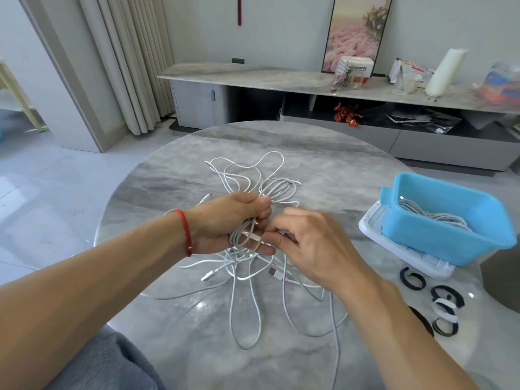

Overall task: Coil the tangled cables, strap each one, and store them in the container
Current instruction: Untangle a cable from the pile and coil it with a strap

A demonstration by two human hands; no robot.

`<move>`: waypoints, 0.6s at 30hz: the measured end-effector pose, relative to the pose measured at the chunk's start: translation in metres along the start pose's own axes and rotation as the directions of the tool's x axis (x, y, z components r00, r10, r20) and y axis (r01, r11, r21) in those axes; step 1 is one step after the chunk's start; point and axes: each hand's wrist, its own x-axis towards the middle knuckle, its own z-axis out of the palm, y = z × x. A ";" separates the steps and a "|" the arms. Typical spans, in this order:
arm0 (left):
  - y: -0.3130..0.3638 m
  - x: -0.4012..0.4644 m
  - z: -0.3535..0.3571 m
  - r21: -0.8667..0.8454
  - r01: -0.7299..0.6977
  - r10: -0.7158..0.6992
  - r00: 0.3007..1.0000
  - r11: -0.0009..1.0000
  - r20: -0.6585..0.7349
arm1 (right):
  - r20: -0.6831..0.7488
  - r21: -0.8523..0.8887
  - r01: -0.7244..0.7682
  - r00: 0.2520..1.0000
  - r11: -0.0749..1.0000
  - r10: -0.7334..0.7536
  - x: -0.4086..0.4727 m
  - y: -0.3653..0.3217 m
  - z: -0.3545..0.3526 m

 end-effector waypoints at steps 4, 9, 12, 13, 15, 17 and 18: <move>-0.001 -0.001 0.008 0.145 -0.015 0.011 1.000 0.989 0.029 | -0.056 0.008 -0.048 0.997 0.999 0.049 0.002 -0.003 0.002; -0.005 -0.003 0.014 0.410 -0.023 0.001 0.998 0.912 0.055 | -0.037 -0.033 -0.264 0.964 0.964 0.263 0.002 0.011 -0.004; -0.004 -0.004 0.013 0.447 -0.015 -0.003 0.999 0.894 0.041 | -0.030 0.034 -0.305 0.952 0.952 0.306 0.000 0.016 -0.007; -0.003 -0.004 0.013 0.476 -0.013 -0.003 0.999 0.879 0.033 | -0.044 0.023 -0.313 0.949 0.950 0.313 0.000 0.015 -0.006; -0.002 -0.002 0.013 0.515 0.006 -0.024 0.999 0.857 0.028 | -0.053 -0.008 -0.334 0.941 0.942 0.334 0.000 0.014 -0.005; -0.001 0.000 0.012 0.479 0.034 -0.063 0.997 0.877 0.045 | -0.039 0.034 -0.352 0.935 0.935 0.353 0.001 0.017 -0.006; -0.001 -0.001 0.010 0.455 0.043 -0.074 0.996 0.889 0.052 | -0.024 0.081 -0.357 0.933 0.931 0.360 0.001 0.019 -0.007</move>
